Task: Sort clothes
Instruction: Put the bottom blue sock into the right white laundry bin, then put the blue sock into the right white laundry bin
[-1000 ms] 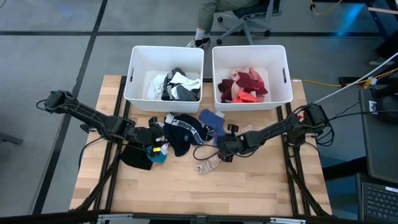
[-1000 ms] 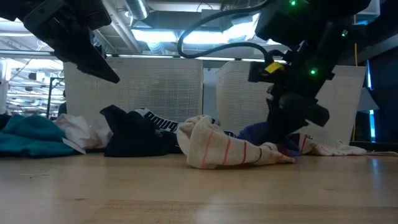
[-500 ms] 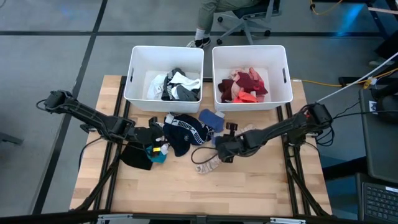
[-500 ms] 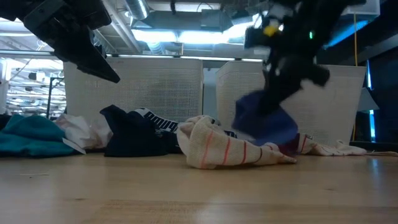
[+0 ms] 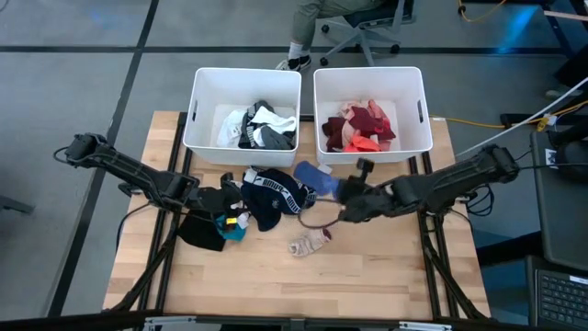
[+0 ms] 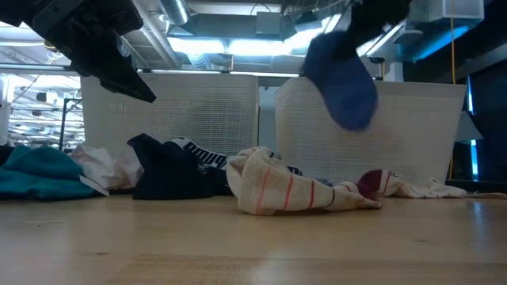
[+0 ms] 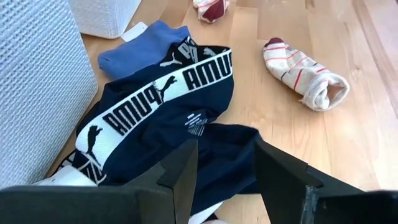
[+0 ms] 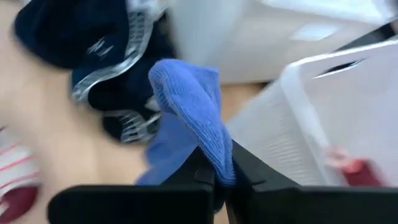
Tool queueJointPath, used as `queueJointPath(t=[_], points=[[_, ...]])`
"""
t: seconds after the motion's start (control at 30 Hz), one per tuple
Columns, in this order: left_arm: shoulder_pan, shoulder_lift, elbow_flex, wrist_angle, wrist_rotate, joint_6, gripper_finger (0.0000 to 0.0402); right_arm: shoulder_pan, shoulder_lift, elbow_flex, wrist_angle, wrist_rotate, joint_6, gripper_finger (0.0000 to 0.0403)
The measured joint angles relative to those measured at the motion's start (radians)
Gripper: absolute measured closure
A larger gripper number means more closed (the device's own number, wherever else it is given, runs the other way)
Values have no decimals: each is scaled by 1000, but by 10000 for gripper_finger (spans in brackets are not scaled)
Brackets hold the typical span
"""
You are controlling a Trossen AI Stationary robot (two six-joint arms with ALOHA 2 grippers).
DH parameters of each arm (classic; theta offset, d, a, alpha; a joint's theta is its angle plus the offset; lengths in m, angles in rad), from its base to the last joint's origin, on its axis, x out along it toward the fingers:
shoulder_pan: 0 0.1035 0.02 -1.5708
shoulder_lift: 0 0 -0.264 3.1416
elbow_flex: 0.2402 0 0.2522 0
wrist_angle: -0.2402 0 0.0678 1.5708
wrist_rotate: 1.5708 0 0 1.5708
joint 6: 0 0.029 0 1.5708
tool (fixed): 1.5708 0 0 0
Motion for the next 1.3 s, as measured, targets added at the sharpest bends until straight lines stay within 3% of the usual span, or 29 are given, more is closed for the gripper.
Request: queueJointPath(t=[0.33,0.47,0.53,0.67,0.83,1.03,1.13,1.3], points=[[0,0,0,9,0,7,258,-19,-223,1,32,362,-93,388],[0,0,0,8,0,9,258,-84,-274,1,35,530,-94,385],[0,0,0,8,0,9,258,-136,-287,1,33,550,-99,379],[0,0,0,8,0,10,258,-261,-290,1,31,490,-102,366],[0,0,0,8,0,19,258,-430,-265,1,31,294,-97,336],[0,0,0,5,0,19,258,-577,-224,1,39,179,-90,239],[0,0,0,3,0,19,258,-606,-219,1,38,171,-93,182],[0,0,0,3,0,19,258,-608,-220,19,19,18,-93,119]])
